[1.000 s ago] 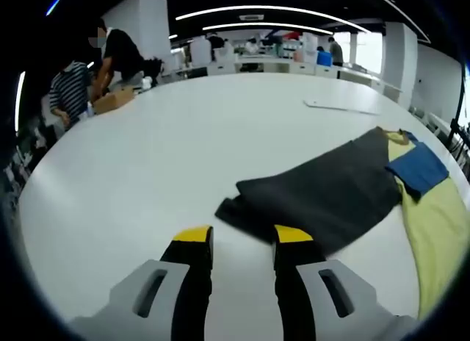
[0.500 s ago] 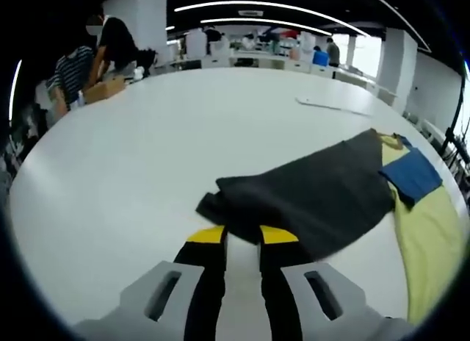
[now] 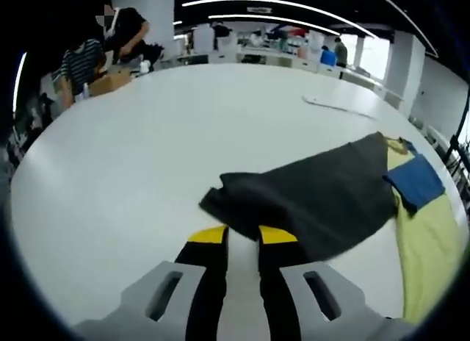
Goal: Fold the garment on the visible template until the final outline fits inside the template.
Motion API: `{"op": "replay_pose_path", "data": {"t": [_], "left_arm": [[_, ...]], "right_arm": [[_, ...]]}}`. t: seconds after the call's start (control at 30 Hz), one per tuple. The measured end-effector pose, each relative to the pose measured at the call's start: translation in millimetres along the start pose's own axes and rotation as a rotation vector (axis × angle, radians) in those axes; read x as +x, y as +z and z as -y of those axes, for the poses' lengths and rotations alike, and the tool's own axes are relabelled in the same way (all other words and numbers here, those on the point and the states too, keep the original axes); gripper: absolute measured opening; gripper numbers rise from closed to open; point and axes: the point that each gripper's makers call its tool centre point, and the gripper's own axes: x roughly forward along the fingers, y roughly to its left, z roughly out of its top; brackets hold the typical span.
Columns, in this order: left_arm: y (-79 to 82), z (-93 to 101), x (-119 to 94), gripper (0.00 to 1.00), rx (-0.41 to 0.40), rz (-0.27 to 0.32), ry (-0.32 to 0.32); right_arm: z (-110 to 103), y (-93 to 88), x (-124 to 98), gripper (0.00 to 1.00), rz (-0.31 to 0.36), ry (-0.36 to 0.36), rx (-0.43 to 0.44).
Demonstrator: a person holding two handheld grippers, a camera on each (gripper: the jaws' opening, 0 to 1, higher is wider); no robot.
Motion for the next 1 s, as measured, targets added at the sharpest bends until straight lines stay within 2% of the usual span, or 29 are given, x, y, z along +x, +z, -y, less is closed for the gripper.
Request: {"op": "replay_pose_path", "data": {"t": [0.2, 0.6, 0.77, 1.0], "left_arm": [[0.6, 8.0, 4, 0.03, -0.004, 0.002, -0.023], [0.4, 11.5, 5, 0.0, -0.029, -0.005, -0.035], [3.8, 12.1, -5, 0.0, -0.029, 0.016, -0.049], [14.7, 0.8, -24, 0.0, 0.008, 0.045, -0.034]], "right_arm": [[-2, -2.1, 1, 0.96, -0.006, -0.001, 0.002], [-1, -2.9, -2, 0.95, 0.0, -0.012, 0.012], [-3, 0.6, -2, 0.95, 0.012, -0.005, 0.005], [-7, 2.7, -1, 0.95, 0.022, 0.011, -0.002]]}}
